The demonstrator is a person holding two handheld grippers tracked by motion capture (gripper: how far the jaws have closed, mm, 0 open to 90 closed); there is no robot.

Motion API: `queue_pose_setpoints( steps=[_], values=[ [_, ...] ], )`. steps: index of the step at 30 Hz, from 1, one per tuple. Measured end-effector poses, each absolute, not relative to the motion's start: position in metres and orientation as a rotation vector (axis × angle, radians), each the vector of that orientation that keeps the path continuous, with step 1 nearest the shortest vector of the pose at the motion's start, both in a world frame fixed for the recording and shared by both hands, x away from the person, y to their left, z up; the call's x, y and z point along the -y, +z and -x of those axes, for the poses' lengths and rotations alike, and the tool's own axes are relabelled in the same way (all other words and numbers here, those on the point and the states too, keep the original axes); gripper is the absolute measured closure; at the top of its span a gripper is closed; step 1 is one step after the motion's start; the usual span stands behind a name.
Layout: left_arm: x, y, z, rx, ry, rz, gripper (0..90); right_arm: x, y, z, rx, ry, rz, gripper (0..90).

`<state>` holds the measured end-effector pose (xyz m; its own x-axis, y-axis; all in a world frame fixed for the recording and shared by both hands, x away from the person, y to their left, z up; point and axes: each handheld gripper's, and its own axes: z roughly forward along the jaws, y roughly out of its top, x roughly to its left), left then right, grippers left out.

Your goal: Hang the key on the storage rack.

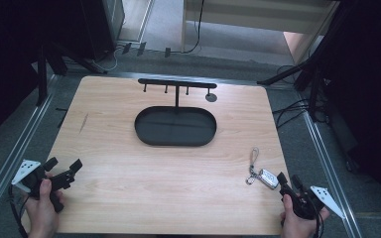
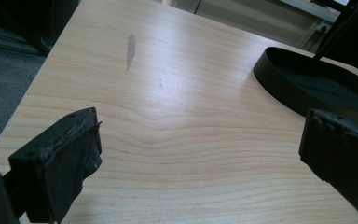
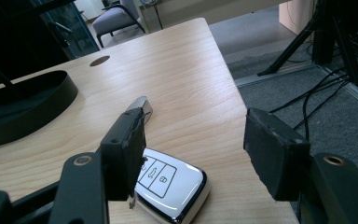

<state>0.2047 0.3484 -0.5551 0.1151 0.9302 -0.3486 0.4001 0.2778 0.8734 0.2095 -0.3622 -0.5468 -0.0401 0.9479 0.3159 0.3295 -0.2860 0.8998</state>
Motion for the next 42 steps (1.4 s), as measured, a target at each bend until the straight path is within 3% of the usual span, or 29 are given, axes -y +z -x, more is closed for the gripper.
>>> queue_pose_setpoints(
  steps=[14, 31, 42],
  values=[
    [-0.345, -0.554, -0.204, -1.463, 0.659, -1.322, 0.0, 0.356, -0.542, -0.222, -1.468, 1.197, -1.655, 40.8],
    [-0.331, -0.552, -0.203, -1.436, 0.773, -1.428, 0.0, 0.336, -0.484, -0.265, -1.834, 0.933, -1.569, 41.0],
    [-0.331, -0.552, -0.203, -1.439, 0.770, -1.425, 0.0, 0.306, -0.461, -0.305, -2.123, 0.681, -1.650, 39.8]
  ],
)
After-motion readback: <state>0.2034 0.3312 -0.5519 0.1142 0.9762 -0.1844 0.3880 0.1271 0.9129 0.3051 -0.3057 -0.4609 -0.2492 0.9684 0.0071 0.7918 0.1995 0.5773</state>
